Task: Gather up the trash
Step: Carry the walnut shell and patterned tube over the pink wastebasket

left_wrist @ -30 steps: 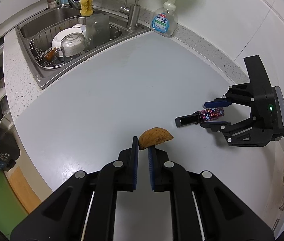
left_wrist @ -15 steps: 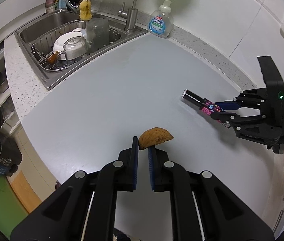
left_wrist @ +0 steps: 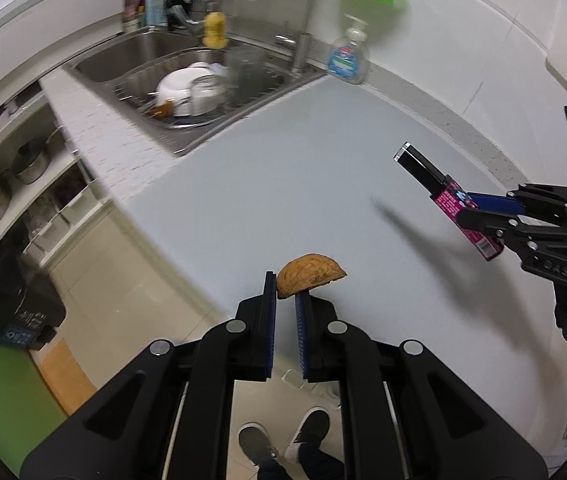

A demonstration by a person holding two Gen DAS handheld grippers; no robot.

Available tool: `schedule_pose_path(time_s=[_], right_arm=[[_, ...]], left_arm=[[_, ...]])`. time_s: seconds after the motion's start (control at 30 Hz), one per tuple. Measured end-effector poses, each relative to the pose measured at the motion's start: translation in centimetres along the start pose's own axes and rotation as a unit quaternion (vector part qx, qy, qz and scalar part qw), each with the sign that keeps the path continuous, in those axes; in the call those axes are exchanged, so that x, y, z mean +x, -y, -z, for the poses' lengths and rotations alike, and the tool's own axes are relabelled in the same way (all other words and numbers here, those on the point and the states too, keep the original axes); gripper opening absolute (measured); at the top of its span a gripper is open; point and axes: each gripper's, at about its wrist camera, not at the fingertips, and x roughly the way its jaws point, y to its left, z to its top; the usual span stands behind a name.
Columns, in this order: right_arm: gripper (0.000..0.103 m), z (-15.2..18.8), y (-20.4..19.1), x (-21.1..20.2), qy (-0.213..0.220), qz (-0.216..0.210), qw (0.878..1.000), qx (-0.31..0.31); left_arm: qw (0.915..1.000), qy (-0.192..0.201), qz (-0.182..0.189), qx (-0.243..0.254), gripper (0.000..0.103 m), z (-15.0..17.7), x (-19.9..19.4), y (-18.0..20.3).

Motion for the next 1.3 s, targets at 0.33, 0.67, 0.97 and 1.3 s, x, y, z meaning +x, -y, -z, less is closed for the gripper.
schedule_pose_path(time_s=[0.33, 0.67, 0.97, 1.3], right_arm=[[0.022, -1.7, -13.1, 5.3, -0.011, -0.074, 0.997, -0.027], [0.022, -2.6, -24.3, 15.4, -0.066, -0.122, 0.988, -0.074], [0.022, 1.4, -30.1, 31.1, -0.146, -0.139, 0.973, -0.115], [0.022, 8.9, -32.4, 48.5, -0.204, -0.150, 0.958, -0.134]], left_arm=[[0.9960, -0.003, -0.050, -0.073, 0.009, 7.7, -3.1, -11.5], [0.9817, -0.024, -0.087, -0.167, 0.009, 16.9, -2.0, -22.9], [0.9646, -0.052, -0.095, -0.240, 0.009, 24.9, 5.5, -30.6], [0.9538, -0.069, -0.086, -0.280, 0.009, 32.1, 17.1, -35.9]])
